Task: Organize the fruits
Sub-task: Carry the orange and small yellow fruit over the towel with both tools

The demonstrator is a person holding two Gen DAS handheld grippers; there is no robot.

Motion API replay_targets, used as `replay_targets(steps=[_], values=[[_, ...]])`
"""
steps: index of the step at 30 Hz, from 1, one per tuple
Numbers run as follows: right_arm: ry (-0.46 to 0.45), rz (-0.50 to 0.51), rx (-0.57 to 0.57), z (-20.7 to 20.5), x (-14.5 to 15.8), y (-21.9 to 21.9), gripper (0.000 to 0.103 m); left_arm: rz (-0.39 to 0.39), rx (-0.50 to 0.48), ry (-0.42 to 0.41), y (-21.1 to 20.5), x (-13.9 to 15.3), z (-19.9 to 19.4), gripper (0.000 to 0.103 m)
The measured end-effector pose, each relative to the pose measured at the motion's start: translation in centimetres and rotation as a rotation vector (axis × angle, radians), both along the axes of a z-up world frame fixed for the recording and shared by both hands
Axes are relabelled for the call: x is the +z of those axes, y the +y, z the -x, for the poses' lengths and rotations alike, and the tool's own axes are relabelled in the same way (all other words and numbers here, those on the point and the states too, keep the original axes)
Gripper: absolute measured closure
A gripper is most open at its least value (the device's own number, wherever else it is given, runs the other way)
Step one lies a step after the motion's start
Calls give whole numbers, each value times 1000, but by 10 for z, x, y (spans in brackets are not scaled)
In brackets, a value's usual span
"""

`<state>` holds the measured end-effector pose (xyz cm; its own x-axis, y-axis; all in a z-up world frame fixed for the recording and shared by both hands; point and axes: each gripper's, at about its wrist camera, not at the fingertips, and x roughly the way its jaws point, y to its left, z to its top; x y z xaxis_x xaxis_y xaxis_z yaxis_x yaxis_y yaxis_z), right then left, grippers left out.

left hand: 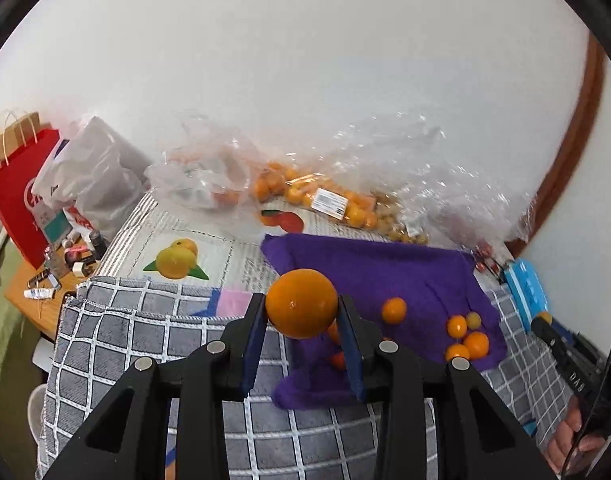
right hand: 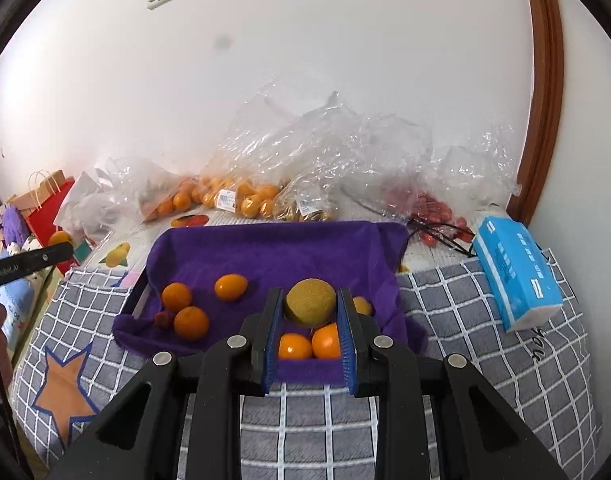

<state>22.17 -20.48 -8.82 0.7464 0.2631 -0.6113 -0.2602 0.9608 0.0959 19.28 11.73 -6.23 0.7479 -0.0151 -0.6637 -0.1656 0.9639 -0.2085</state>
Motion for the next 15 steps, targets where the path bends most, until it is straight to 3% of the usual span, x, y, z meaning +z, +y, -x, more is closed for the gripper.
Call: replay_targets(steps=[15], values=[[30, 5, -1, -47, -23, 9, 77, -18, -61, 47, -14, -26, -53, 70]])
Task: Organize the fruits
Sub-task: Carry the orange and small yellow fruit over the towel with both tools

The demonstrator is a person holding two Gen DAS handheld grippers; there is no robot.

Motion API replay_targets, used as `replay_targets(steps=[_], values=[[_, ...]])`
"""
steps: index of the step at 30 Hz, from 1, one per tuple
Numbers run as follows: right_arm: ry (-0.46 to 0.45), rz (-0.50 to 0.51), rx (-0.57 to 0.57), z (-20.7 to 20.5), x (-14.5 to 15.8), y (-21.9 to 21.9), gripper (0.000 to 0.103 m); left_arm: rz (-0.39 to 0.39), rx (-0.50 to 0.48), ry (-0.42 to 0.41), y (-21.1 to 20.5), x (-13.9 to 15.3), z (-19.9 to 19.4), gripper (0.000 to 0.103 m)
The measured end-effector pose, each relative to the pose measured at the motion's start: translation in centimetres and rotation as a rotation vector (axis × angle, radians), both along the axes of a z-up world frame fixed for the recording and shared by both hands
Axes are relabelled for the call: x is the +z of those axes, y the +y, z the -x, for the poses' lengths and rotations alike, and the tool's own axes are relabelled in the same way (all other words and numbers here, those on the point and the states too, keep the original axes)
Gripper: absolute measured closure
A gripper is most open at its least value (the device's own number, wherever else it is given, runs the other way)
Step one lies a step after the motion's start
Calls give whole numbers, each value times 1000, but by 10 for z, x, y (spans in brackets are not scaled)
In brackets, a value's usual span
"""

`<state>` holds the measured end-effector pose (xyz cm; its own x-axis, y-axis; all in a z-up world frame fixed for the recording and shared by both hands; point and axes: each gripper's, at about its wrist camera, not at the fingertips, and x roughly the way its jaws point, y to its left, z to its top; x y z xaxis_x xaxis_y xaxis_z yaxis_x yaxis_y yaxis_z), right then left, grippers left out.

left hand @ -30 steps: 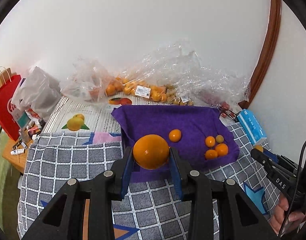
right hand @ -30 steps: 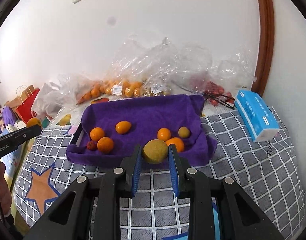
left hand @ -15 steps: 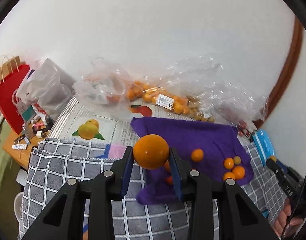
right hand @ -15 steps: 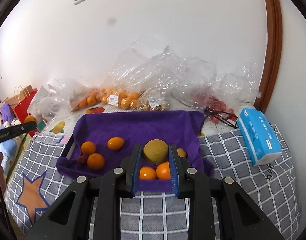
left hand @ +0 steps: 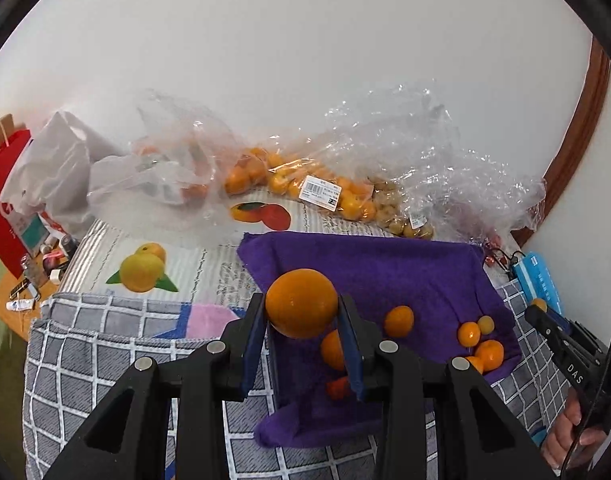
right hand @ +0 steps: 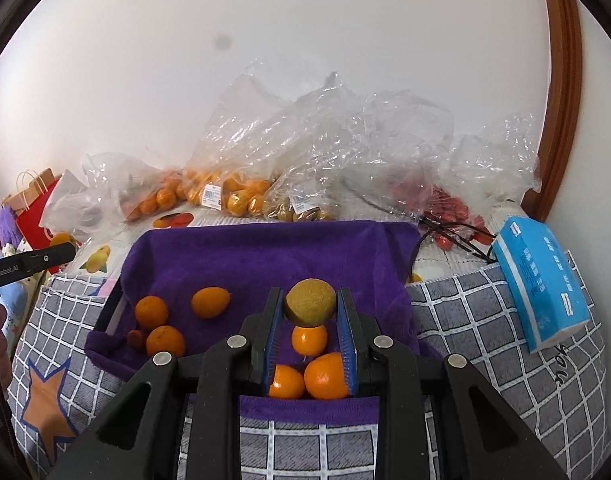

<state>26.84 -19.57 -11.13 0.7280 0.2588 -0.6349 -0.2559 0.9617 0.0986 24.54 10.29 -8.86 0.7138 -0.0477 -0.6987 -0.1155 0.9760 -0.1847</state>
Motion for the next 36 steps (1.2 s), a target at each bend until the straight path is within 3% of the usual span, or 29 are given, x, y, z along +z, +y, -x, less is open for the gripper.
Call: replay_targets(steps=[15, 22, 28, 36], values=[[-2, 20, -26, -35, -8, -6, 77, 3, -10, 15, 2, -9, -37, 70], [8, 27, -38, -53, -15, -9, 77, 65, 10, 21, 22, -16, -53, 70], [55, 15, -38, -70, -33, -8, 77, 107, -15, 68, 18, -34, -71, 70], [125, 12, -18, -84, -62, 1, 77, 94, -71, 153, -9, -61, -96, 70]])
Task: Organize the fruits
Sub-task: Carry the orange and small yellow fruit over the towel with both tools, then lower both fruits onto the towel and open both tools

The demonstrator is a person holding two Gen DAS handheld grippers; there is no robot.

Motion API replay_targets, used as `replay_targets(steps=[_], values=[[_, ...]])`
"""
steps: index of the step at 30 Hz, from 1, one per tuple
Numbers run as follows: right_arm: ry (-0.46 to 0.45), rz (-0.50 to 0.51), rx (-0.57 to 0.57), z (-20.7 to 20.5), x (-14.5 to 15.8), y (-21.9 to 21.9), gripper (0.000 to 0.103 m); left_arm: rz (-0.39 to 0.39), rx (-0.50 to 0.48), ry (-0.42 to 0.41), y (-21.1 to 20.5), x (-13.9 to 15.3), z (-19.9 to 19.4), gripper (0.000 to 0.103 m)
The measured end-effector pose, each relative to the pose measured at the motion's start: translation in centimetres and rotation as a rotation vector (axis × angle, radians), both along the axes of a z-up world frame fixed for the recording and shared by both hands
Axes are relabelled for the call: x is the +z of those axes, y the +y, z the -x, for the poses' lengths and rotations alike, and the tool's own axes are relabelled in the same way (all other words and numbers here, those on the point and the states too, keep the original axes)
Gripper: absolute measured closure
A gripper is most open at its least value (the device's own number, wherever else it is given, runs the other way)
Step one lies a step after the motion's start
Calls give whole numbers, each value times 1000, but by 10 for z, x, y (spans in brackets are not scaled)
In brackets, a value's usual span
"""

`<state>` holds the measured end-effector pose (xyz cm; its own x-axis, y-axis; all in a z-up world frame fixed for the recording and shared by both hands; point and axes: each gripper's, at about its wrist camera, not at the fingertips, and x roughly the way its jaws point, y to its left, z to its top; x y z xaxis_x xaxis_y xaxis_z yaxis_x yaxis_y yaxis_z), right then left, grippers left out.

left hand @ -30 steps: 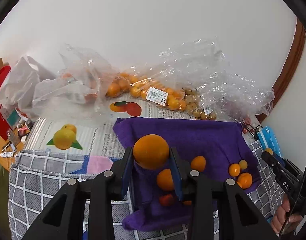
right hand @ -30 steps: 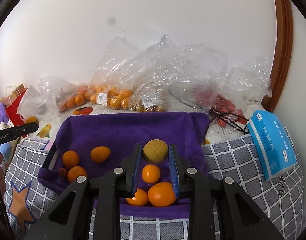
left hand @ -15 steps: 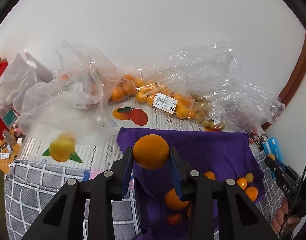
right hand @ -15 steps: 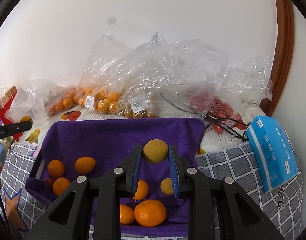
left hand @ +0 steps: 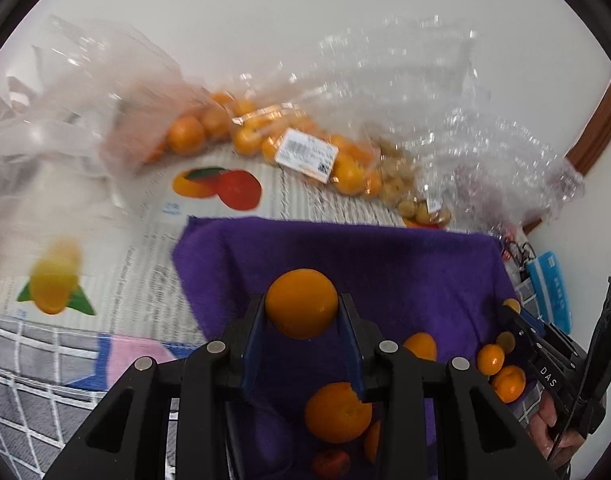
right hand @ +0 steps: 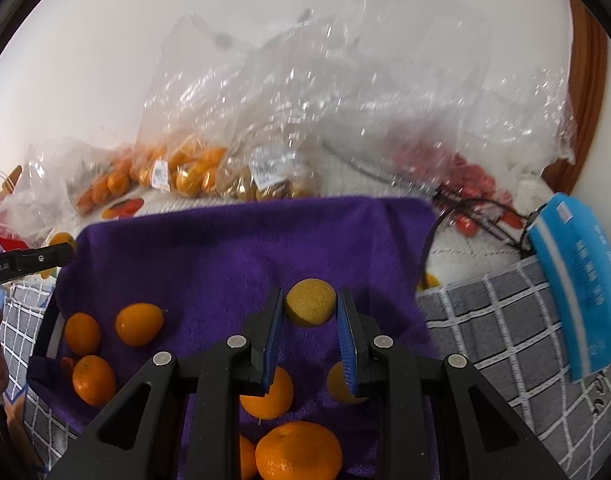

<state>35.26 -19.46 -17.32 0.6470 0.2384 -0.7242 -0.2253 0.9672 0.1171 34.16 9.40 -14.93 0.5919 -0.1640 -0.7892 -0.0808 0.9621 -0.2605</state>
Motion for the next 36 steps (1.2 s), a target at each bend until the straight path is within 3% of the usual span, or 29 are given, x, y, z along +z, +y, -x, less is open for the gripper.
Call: replay_targets(steps=[12, 28, 31, 36], values=[[33, 1, 24, -2, -13, 11, 77, -67, -8, 45, -12, -15, -7, 70], [58, -13, 19, -5, -24, 15, 75, -97, -13, 97, -17, -26, -12, 69], [49, 14, 9, -2, -21, 15, 74, -93, -5, 95, -16, -20, -10, 67], [21, -6, -14, 12, 1, 10, 67, -129, 11, 33, -15, 5, 12, 55]])
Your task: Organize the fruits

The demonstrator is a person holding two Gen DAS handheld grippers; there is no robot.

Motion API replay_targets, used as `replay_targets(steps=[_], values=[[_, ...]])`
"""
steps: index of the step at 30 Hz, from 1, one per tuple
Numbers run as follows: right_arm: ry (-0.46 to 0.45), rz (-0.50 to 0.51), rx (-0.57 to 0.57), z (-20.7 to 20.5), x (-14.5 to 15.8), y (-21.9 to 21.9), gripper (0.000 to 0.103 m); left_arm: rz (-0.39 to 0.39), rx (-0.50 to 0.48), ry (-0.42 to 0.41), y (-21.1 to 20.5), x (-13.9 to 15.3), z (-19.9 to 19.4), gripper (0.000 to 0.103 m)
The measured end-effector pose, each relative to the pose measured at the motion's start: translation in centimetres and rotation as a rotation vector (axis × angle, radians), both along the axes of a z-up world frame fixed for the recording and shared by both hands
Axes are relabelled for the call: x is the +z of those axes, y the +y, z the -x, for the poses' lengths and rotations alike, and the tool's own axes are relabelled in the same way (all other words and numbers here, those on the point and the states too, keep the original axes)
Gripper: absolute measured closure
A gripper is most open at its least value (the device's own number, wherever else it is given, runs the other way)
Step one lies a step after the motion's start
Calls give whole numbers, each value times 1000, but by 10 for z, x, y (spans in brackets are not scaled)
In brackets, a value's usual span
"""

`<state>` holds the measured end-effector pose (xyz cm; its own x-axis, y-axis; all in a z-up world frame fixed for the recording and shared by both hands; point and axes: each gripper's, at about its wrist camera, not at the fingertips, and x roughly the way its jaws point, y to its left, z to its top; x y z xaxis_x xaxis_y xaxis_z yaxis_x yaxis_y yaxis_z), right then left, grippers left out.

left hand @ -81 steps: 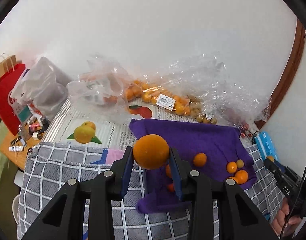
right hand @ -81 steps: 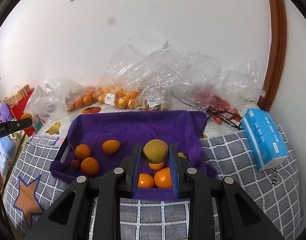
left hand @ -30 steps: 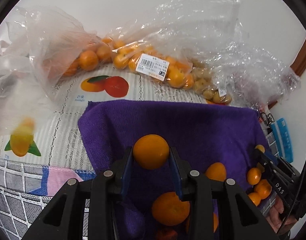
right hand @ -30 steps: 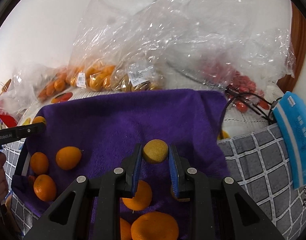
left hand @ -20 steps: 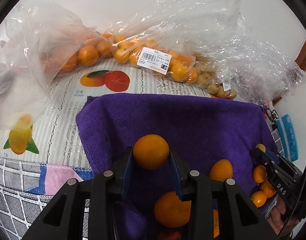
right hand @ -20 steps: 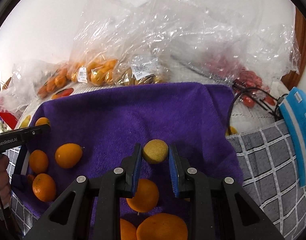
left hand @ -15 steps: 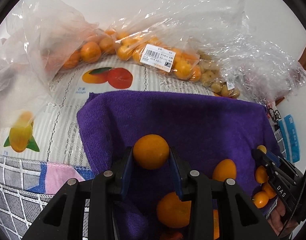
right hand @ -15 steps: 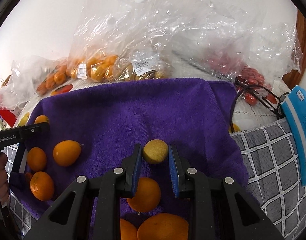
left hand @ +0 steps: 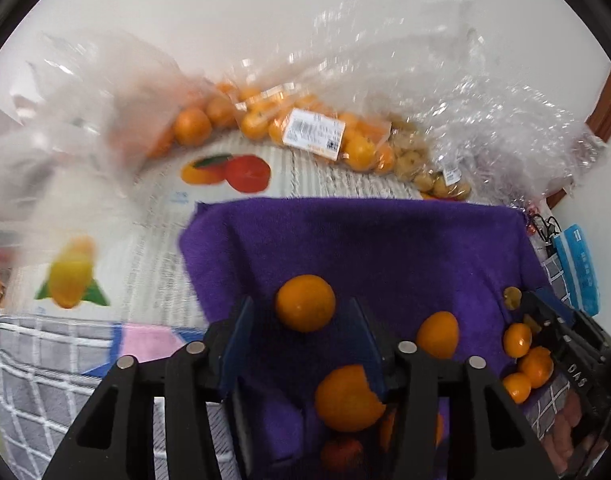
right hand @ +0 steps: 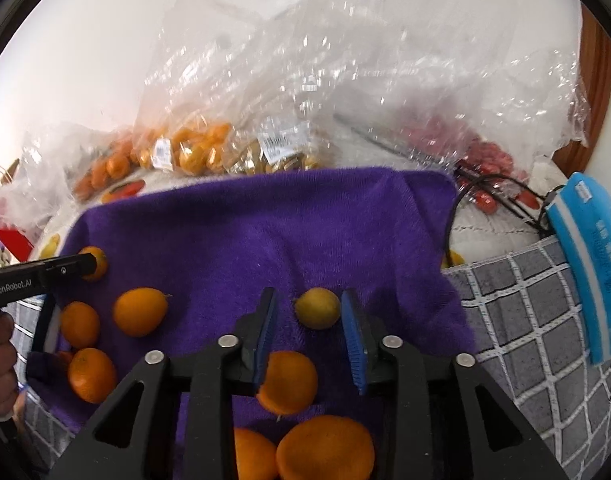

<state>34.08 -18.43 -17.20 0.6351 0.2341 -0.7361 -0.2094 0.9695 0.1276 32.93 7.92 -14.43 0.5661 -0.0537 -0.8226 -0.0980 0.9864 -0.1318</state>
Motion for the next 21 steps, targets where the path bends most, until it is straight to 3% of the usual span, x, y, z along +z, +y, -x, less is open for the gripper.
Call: replay_targets(steps=[7, 16, 17, 21], values=[[-34, -42, -25, 46, 46, -1, 59, -36, 9, -85, -7, 41, 56, 47], [-42, -33, -60, 125, 95, -6, 58, -32, -12, -194, -24, 86, 144, 23], [-46, -29, -63, 134, 98, -6, 56, -27, -15, -205, -26, 90, 155, 21], [-95, -7, -64, 170, 110, -8, 24, -44, -29, -222, -33, 97, 185, 15]])
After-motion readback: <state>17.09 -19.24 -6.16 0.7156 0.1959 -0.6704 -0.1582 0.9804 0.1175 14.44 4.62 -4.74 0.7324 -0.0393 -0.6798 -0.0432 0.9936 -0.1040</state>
